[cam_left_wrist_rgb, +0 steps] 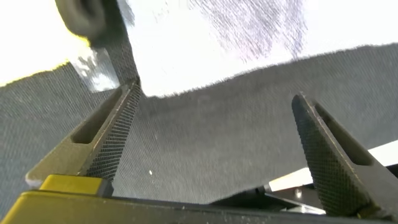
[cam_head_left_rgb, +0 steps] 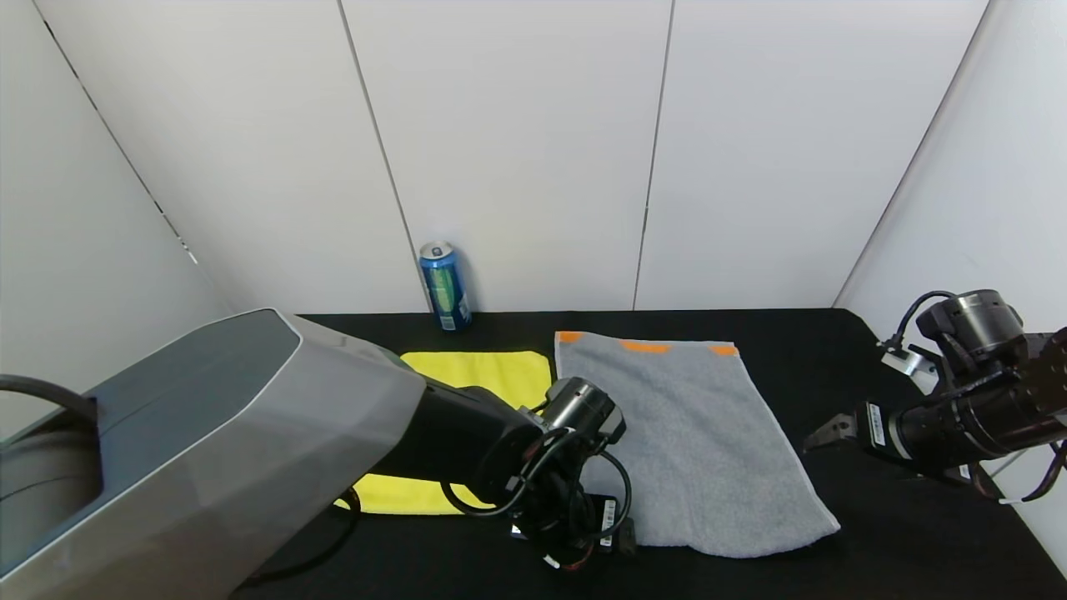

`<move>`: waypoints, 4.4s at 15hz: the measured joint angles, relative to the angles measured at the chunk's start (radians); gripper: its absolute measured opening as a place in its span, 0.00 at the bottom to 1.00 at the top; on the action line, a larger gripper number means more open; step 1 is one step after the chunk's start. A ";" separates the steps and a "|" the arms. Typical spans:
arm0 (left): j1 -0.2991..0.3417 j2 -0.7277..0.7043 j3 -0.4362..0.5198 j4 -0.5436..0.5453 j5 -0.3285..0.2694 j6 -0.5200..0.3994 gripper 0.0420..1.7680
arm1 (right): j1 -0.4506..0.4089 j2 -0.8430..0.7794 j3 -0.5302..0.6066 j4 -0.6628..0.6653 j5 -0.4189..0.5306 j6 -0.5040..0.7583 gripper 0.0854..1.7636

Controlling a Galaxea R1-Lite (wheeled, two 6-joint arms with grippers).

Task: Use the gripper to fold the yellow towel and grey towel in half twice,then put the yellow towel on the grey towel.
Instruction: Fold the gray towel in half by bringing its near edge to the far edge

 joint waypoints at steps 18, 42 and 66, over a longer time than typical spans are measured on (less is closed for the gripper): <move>0.077 0.008 -0.077 0.004 -0.143 -0.029 0.97 | 0.010 0.006 0.012 0.001 -0.003 0.012 0.97; 0.066 0.029 -0.079 0.009 -0.131 -0.014 0.93 | 0.007 0.015 0.013 0.001 -0.003 0.012 0.97; 0.066 0.023 -0.076 0.010 -0.133 -0.018 0.05 | 0.013 0.020 0.017 0.002 -0.001 0.023 0.97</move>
